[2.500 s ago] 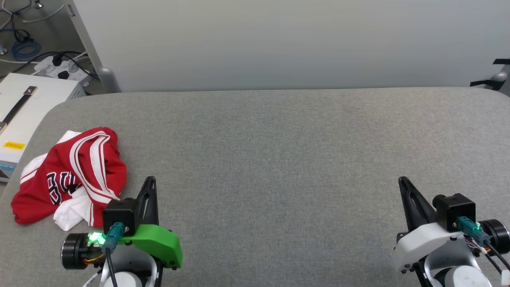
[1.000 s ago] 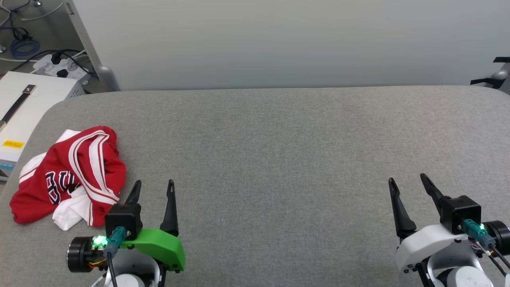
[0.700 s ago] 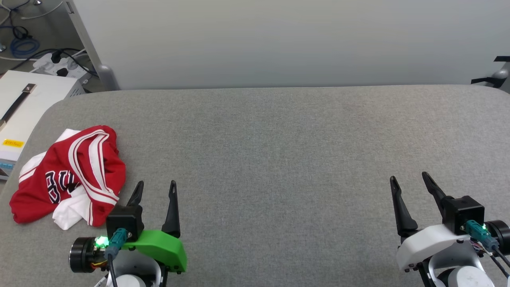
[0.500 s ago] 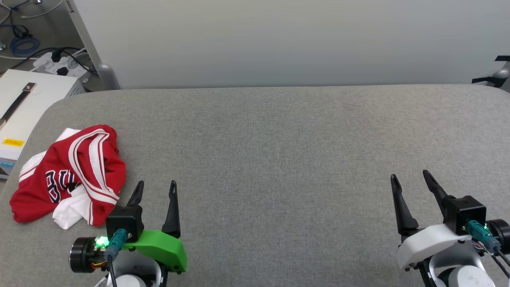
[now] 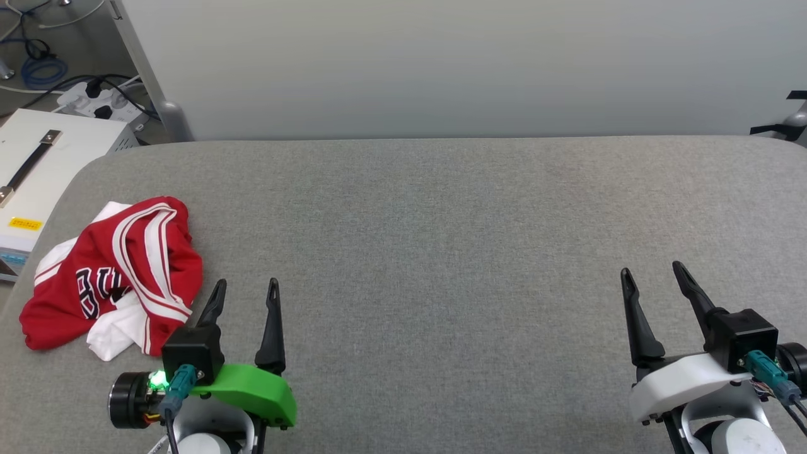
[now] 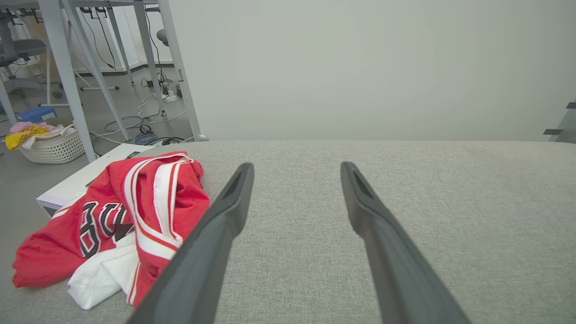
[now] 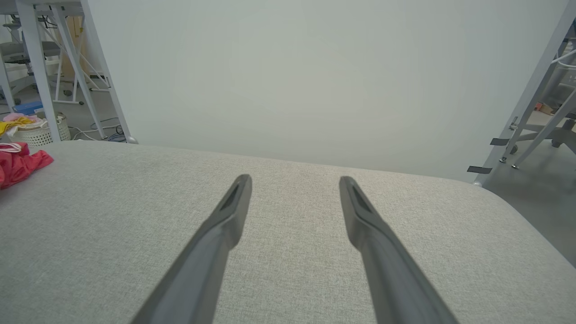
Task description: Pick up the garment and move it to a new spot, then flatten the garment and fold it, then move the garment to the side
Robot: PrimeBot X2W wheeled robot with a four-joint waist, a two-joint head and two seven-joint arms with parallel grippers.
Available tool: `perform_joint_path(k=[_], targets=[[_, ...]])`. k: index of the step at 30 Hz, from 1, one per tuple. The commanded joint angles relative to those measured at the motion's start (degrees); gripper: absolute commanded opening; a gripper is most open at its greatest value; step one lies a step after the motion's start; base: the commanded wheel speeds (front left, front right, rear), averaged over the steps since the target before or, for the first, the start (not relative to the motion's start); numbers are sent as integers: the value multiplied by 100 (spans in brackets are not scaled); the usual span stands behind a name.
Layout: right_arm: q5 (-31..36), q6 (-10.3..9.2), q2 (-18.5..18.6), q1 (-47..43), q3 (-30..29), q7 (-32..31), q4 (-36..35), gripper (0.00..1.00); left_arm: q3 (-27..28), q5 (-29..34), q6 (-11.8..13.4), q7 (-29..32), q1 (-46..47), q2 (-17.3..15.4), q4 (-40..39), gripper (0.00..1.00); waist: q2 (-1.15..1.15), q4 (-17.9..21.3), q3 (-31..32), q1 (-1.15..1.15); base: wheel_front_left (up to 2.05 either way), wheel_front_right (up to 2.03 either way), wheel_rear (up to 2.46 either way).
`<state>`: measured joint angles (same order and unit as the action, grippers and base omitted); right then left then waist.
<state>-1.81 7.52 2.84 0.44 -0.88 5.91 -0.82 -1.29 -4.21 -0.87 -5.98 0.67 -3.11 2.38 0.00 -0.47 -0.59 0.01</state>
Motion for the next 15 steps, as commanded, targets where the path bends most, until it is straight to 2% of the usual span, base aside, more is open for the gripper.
perform_joint_path(k=[1, 15], targets=[[-30, -1, 3, 43, 0, 72, -31, 100, -9, -53, -47, -52, -78, 10, -3, 100, 0, -4, 5, -1, 0, 0, 0], [11, -2, 3, 13, -14, 235, 154, 100, -83, -174, -85, -218, -99, 13, 224, 100, 0, -19, -29, -1, 0, 0, 0]])
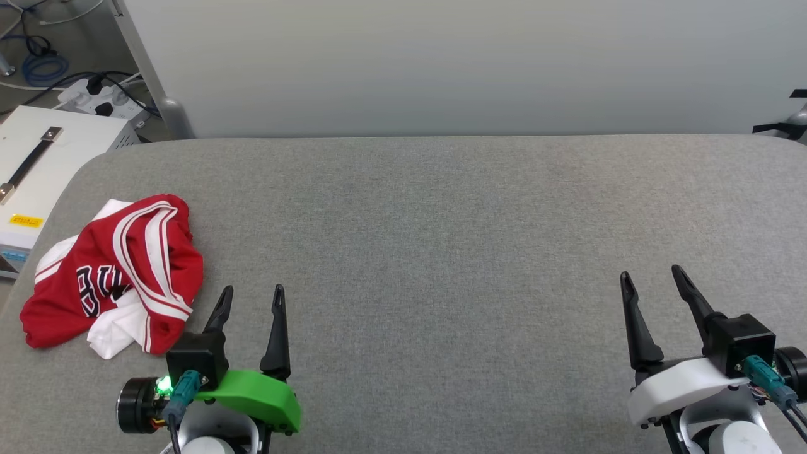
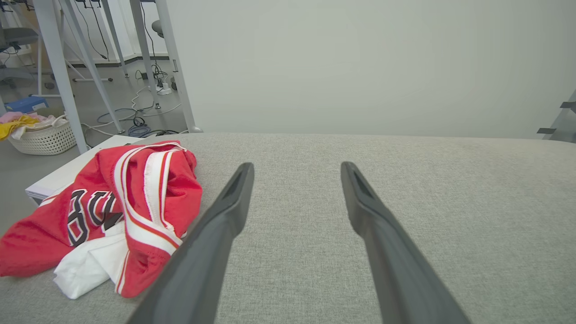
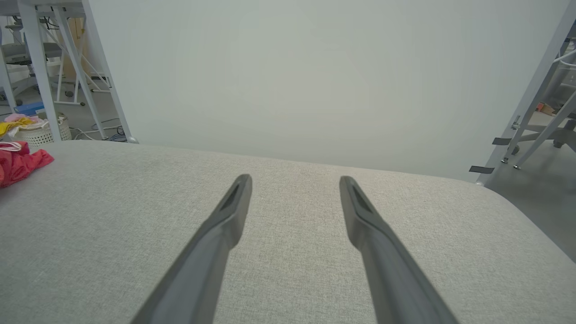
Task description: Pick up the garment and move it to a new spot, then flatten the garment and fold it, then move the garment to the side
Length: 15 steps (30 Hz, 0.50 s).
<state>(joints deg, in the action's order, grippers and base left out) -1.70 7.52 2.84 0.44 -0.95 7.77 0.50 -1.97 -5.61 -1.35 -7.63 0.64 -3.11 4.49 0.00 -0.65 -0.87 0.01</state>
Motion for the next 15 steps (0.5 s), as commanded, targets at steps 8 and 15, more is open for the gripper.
perform_joint_path(k=[8, 15], targets=[[-14, -2, 3, 49, 8, 142, 279, 100, -43, -96, -61, -148, -94, 15, 95, 100, 0, -2, -29, 0, 0, 0, 0], [-43, -2, 3, 82, 4, 225, 270, 100, -58, -149, -74, -232, -95, 16, 163, 100, 0, -12, -46, 0, 0, 0, 0]])
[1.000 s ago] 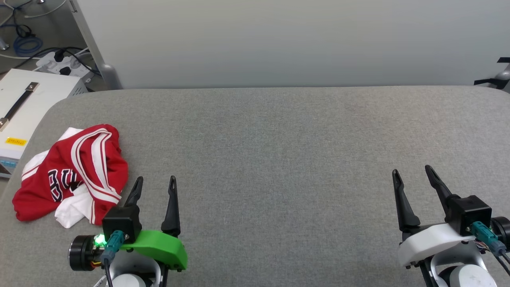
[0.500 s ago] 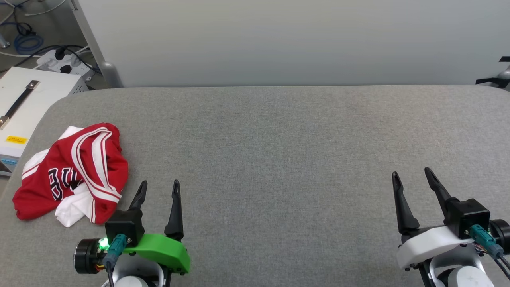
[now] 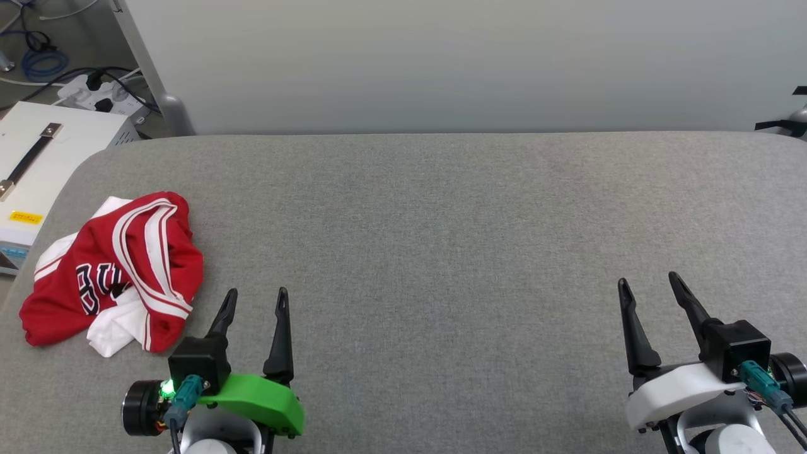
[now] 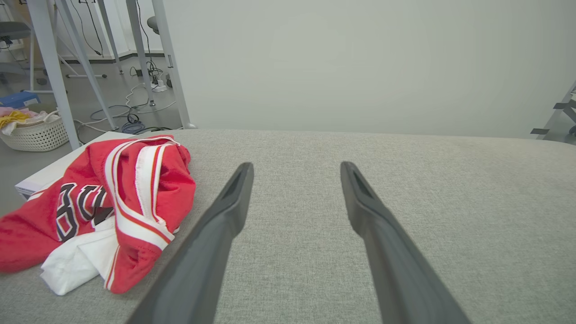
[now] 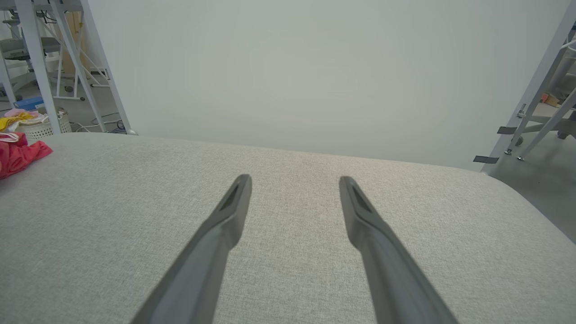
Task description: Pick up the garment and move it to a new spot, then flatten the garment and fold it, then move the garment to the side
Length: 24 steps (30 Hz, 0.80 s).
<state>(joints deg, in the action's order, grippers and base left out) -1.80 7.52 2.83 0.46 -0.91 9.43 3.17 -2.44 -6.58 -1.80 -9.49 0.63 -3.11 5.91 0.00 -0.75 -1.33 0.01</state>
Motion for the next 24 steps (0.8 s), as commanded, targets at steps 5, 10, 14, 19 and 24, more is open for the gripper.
perform_joint_path(k=[5, 10, 14, 19, 24], targets=[[-56, -2, 4, 85, 4, 116, -2, 100, -27, -93, -40, -104, -99, 17, 64, 100, 0, -12, -15, -1, 0, 0, 0], [-77, -2, 4, 58, 17, 178, -15, 100, -47, -132, -50, -167, -65, 18, 109, 100, 0, -107, -25, -1, 0, 0, 0], [-77, -2, 4, 59, 106, 225, -20, 100, -36, -169, -54, -214, -40, 19, 147, 100, 0, -246, -42, -1, 0, 0, 0], [-100, -3, 4, 45, 200, 282, 3, 100, 19, -153, -93, -272, -10, 19, 194, 100, 0, -526, -72, -1, 0, 0, 0], [-135, -3, 5, 48, 312, 341, 7, 100, 51, -180, -118, -333, -22, 20, 235, 100, 0, -901, -94, -1, 0, 0, 0]])
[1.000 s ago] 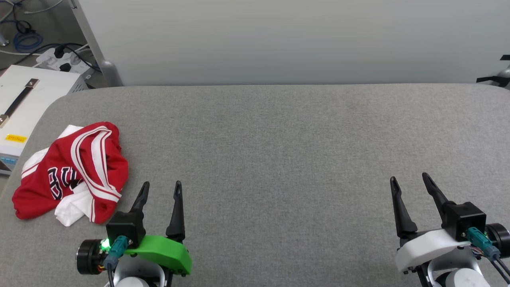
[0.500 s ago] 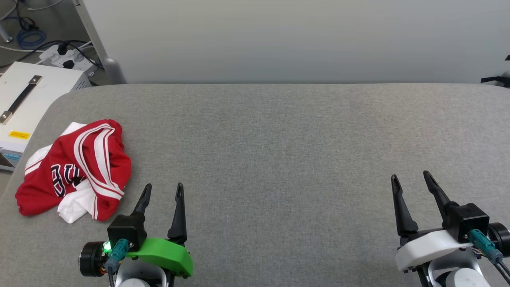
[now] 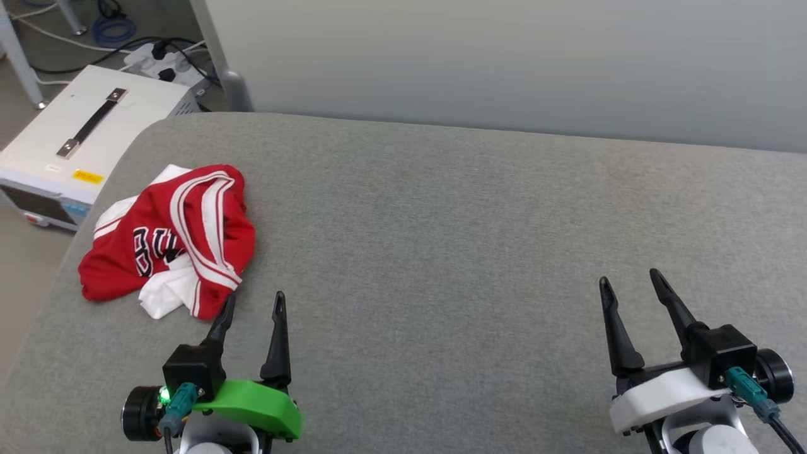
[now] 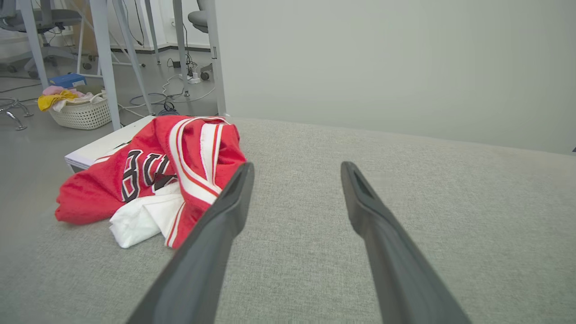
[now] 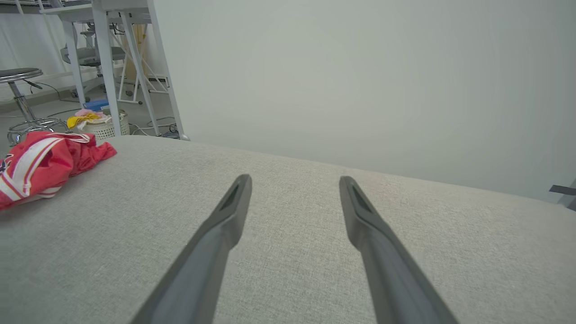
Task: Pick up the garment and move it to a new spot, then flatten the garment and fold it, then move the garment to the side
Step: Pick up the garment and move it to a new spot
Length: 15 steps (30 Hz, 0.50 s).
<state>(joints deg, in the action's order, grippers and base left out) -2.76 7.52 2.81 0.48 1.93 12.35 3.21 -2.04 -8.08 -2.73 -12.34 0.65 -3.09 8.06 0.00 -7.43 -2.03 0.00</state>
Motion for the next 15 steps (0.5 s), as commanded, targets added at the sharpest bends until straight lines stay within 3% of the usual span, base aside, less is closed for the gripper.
perform_joint_path(k=[1, 15], targets=[[-64, -3, 7, 43, 61, 60, 17, 100, 15, -34, -26, -58, -27, 18, 27, 100, 0, -304, -27, 0, 0, 0, 0], [-212, -3, 7, 63, 381, 225, 183, 100, -60, -111, -63, -226, -84, 21, 137, 100, 0, -1501, -56, 0, 0, 0, 0]])
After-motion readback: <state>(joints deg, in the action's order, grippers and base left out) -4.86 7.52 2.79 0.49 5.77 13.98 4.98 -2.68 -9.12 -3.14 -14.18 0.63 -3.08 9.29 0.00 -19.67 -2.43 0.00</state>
